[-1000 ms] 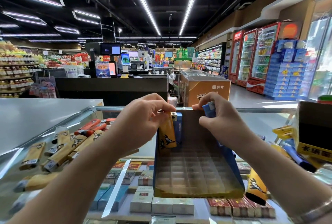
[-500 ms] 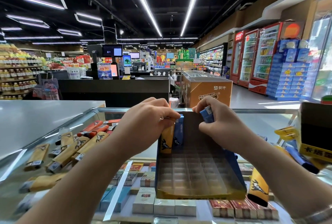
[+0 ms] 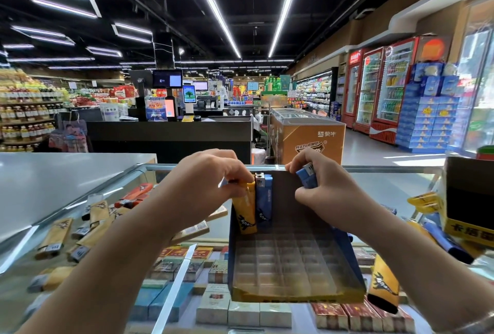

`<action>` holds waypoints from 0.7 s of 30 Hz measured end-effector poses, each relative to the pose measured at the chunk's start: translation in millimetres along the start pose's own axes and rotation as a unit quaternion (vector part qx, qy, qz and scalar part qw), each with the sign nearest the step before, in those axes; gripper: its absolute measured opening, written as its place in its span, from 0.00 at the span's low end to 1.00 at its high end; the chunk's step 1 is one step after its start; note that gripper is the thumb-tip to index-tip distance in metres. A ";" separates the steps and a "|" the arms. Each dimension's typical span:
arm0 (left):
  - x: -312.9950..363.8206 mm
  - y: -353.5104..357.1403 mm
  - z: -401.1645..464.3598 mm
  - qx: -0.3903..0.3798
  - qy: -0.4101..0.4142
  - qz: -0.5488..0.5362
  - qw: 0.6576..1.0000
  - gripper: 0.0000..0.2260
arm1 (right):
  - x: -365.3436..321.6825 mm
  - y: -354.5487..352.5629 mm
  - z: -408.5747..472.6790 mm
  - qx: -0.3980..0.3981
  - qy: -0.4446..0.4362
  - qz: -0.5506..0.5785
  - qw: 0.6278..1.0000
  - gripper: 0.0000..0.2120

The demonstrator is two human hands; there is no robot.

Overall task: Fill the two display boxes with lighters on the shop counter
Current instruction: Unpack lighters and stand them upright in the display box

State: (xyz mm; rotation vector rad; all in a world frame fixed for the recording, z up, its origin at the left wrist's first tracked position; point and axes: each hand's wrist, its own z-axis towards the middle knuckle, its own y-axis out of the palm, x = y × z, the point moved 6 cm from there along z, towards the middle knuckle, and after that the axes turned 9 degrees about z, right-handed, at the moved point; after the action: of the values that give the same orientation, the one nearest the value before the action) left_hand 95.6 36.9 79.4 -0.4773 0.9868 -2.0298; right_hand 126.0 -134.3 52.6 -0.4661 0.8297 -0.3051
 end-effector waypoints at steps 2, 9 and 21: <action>4.1 -0.7 0.4 0.001 0.012 0.013 1.000 0.08 | 0.4 -0.1 -0.1 -0.001 0.000 0.000 1.000 0.17; 16.6 -1.8 -0.8 -0.007 0.056 0.059 0.997 0.06 | -0.1 0.8 0.4 -0.004 0.003 0.003 1.000 0.18; -4.9 18.1 -0.1 -0.043 -0.059 -0.073 0.995 0.10 | -0.4 1.4 0.1 -0.004 0.006 -0.005 1.000 0.17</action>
State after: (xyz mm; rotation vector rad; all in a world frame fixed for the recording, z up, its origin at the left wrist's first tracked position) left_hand 107.6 34.3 65.2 -0.7269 0.9939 -2.0671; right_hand 125.9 -133.0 52.2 -0.4762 0.8409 -0.3136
